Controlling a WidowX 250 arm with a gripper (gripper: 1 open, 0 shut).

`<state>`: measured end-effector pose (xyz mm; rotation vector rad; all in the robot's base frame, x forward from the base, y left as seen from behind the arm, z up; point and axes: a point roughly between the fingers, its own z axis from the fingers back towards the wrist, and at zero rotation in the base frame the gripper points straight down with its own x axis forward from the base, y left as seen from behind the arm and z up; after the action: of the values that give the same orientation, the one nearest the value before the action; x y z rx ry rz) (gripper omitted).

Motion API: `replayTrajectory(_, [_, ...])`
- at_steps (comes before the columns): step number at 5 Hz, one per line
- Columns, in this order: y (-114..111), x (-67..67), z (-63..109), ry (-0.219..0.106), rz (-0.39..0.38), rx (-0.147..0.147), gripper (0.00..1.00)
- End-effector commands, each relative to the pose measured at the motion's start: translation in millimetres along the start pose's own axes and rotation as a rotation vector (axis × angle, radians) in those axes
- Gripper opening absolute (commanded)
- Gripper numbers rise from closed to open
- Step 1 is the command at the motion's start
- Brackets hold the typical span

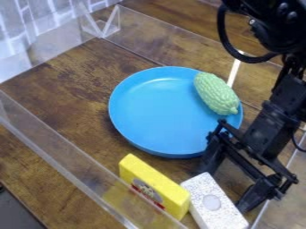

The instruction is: Put the white object in the blue tray

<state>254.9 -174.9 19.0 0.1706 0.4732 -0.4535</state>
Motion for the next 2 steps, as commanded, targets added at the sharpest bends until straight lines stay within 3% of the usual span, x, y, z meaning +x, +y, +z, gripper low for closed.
replayTrajectory(1, [-7.0, -2.7, 8.5, -0.017, -0.104, 0.049, 1.0])
replayTrajectory(2, [-7.8, -2.8, 7.6, -0.001, -0.057, 0.024, 1.0])
